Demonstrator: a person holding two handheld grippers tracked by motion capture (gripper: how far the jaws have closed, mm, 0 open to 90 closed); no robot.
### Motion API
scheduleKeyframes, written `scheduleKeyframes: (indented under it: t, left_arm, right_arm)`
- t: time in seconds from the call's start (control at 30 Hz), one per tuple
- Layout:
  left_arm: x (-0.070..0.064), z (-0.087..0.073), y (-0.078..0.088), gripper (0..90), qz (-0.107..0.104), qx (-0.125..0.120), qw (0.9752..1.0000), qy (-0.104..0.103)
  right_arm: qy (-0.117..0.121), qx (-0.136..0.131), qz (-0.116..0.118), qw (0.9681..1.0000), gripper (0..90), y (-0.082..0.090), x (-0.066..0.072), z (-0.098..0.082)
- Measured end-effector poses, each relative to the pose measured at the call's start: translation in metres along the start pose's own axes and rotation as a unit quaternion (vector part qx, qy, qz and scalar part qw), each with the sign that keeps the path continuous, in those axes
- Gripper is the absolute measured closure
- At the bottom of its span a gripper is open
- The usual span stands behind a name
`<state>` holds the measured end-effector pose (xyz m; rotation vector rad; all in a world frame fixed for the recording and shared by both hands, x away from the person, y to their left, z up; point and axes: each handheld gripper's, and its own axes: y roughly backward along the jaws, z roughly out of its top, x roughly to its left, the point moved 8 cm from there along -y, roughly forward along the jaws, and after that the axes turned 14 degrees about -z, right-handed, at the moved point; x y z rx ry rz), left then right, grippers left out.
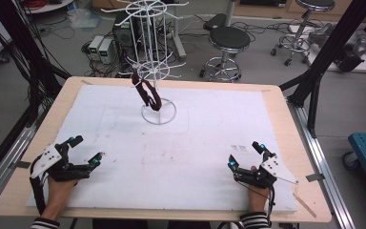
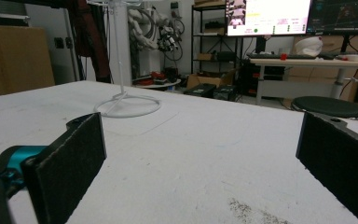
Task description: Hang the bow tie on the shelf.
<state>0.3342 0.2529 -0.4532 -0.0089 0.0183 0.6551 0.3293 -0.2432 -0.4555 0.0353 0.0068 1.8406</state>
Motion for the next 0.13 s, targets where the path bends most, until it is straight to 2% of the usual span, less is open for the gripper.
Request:
scheduleKeyframes:
  t: [0.13]
  left_arm:
    - [-0.0011,0.0007,0.0015,1.7,0.000,-0.007,1.0000,-0.006]
  right_arm:
    - [0.002,-0.001,-0.001,1.0000,0.7,0.0003,0.0003,0.0002]
